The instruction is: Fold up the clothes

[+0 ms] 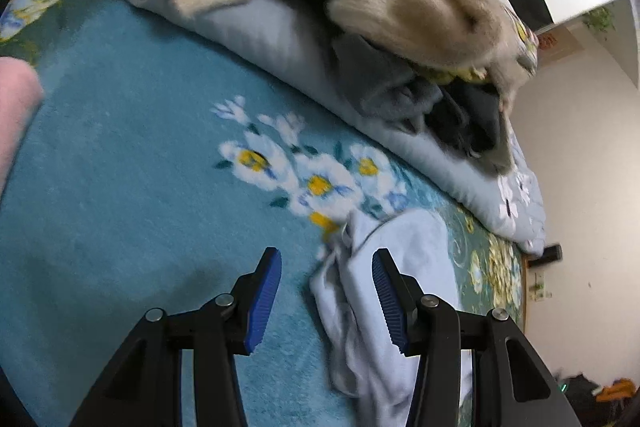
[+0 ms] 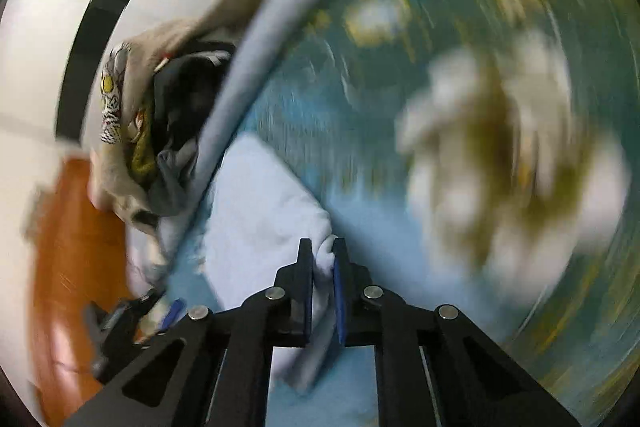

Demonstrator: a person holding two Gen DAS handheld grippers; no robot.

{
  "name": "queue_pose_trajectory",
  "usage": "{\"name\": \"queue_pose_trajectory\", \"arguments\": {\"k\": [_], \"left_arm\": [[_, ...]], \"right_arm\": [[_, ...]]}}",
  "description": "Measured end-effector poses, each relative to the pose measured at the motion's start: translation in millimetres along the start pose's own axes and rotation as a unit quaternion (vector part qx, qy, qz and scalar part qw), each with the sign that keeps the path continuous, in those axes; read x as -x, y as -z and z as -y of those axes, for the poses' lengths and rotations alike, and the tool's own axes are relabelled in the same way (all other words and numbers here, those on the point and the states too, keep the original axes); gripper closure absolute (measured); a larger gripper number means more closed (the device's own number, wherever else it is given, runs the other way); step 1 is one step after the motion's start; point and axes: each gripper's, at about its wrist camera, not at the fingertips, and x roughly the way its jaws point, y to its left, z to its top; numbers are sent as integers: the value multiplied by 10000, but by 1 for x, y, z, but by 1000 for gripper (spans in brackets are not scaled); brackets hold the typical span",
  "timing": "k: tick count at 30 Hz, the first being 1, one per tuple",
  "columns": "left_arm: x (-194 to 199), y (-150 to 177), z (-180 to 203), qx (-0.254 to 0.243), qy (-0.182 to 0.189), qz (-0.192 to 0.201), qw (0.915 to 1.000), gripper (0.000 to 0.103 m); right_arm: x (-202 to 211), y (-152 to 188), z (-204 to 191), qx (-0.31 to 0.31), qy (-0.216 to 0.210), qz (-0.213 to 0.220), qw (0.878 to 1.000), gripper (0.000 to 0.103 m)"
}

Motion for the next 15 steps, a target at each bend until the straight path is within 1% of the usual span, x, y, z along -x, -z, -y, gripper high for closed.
{"name": "queue_pose_trajectory", "arguments": {"k": [2,4,6,8,9,11,12,13,14,15], "left_arm": [[-10,3,8,-134,145,-169,9997,52],[-21,5,16,-245,238,-322,9989,52],[-37,7,22,-307,295,-522,9977,52],[-52,6,27,-335,392,-721,9961,52],[-59,5,29,-341,449,-821,9950,52],[-72,2,33,-429,500,-967,9931,51],[-78,1,34,-479,534,-1052,9919,48],[-83,1,34,-477,567,-1146,9906,46],[-90,2,35,-452,597,-1276,9890,45],[-96,4,34,-432,612,-1404,9873,45]], "right_arm": [[-2,-42,-8,590,355,-112,9976,94],[-9,-77,-15,1086,687,-321,9912,94],[-21,-94,-14,1341,855,-625,9853,94],[-29,-98,-7,1480,1023,-810,9803,94],[-32,-99,-3,1479,1036,-841,9800,94],[-32,-98,4,1390,866,-801,9832,91],[-28,-97,8,1275,732,-711,9866,90],[-26,-95,15,1119,549,-702,9897,89],[-23,-93,21,959,363,-701,9923,89],[-21,-88,31,782,156,-701,9943,87]]}}
